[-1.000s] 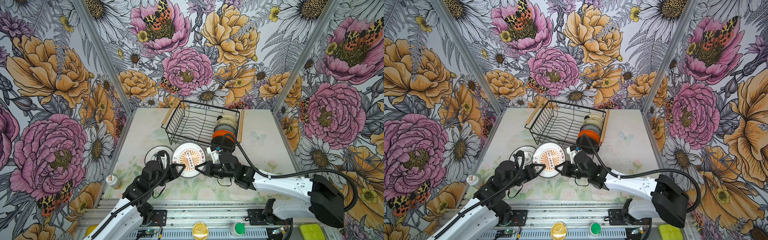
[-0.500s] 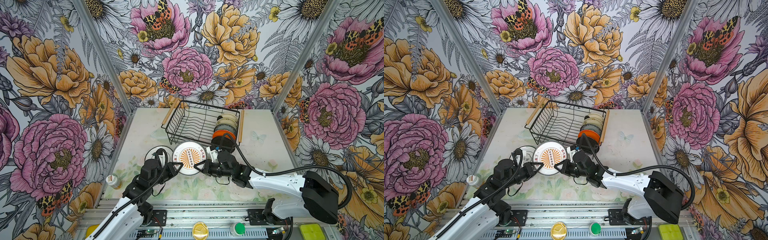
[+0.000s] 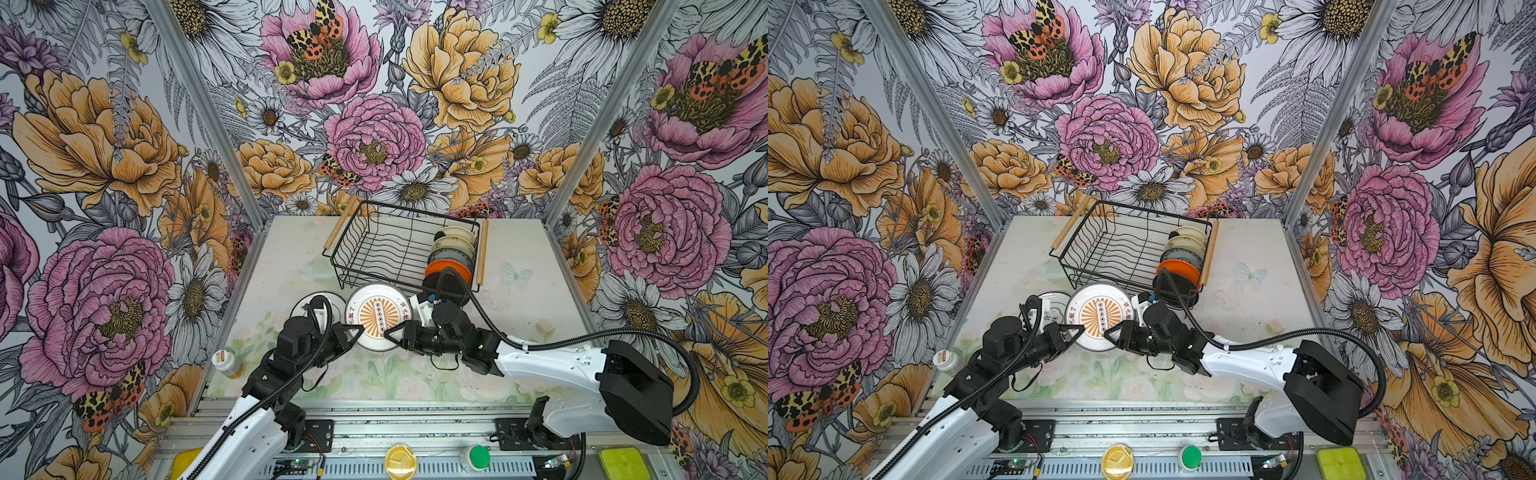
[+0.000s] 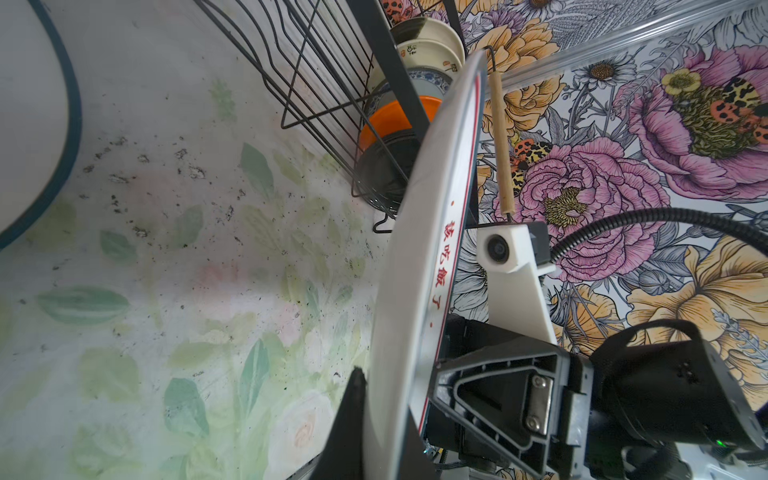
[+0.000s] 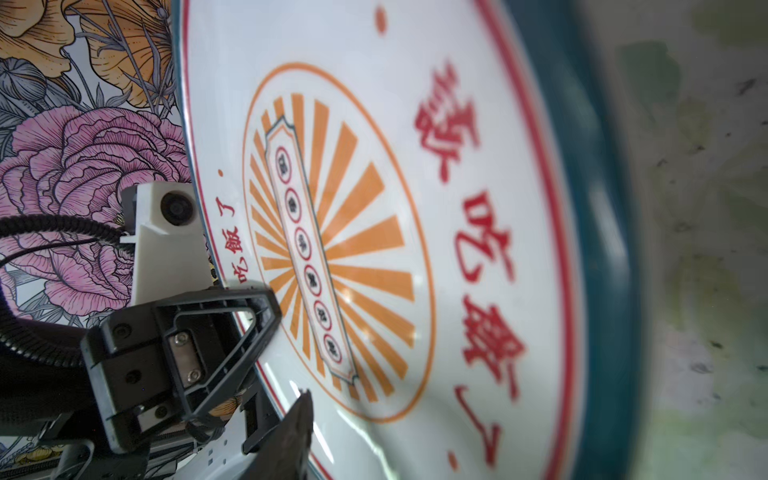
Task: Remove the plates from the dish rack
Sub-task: 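Grasp the plate's rim with the left gripper while the right gripper holds it, then open and withdraw the right gripper while the left gripper lowers the plate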
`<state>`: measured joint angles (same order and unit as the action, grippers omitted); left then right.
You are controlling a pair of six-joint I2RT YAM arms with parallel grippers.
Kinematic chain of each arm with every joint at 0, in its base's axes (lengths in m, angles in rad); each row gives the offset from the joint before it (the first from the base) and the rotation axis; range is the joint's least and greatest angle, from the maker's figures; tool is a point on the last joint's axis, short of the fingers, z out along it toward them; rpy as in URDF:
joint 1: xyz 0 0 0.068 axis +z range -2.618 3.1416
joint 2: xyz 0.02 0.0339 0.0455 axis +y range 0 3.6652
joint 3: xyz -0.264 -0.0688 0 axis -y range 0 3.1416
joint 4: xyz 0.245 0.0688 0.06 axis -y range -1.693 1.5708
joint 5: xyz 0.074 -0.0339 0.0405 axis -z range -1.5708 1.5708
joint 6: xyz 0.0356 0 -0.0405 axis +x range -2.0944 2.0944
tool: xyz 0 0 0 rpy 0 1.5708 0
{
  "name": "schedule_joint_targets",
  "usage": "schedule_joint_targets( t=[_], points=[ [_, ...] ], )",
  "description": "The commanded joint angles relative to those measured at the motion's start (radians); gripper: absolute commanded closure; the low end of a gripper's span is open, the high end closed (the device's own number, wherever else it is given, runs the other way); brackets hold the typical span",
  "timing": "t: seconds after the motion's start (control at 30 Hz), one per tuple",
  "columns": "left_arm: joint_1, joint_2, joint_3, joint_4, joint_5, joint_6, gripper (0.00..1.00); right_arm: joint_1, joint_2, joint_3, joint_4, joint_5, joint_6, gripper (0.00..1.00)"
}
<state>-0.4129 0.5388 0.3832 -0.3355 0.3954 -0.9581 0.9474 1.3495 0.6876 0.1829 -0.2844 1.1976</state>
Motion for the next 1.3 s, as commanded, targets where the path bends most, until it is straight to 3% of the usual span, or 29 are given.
schedule_joint_targets(
  t=[0.0, 0.17, 0.2, 0.23, 0.3, 0.5, 0.77, 1.0, 1.27],
  points=[
    [0.054, -0.016, 0.031, -0.117, 0.016, 0.043, 1.0, -0.024, -0.088, 0.044, -0.044, 0.031, -0.074, 0.38],
    [0.174, -0.032, 0.057, -0.186, 0.08, 0.064, 1.0, -0.087, -0.198, 0.062, -0.255, 0.082, -0.18, 0.19],
    [0.201, -0.038, 0.067, -0.205, 0.093, 0.07, 1.0, -0.107, -0.22, 0.066, -0.279, 0.071, -0.196, 0.18],
    [0.232, -0.046, 0.081, -0.234, 0.102, 0.079, 1.0, -0.128, -0.242, 0.073, -0.302, 0.052, -0.21, 0.09],
    [0.293, -0.057, 0.106, -0.288, 0.125, 0.093, 1.0, -0.149, -0.268, 0.101, -0.362, 0.028, -0.245, 0.01],
    [0.475, -0.068, 0.135, -0.388, 0.2, 0.116, 1.0, -0.254, -0.275, 0.236, -0.496, -0.033, -0.361, 0.01],
    [0.679, 0.002, 0.167, -0.456, 0.233, 0.204, 1.0, -0.304, -0.198, 0.438, -0.555, -0.097, -0.477, 0.01],
    [0.878, 0.056, 0.183, -0.453, 0.252, 0.24, 1.0, -0.367, -0.142, 0.538, -0.608, -0.084, -0.568, 0.01],
    [0.91, 0.093, 0.176, -0.453, 0.216, 0.222, 0.99, -0.437, -0.13, 0.526, -0.625, -0.076, -0.616, 0.01]
  ],
)
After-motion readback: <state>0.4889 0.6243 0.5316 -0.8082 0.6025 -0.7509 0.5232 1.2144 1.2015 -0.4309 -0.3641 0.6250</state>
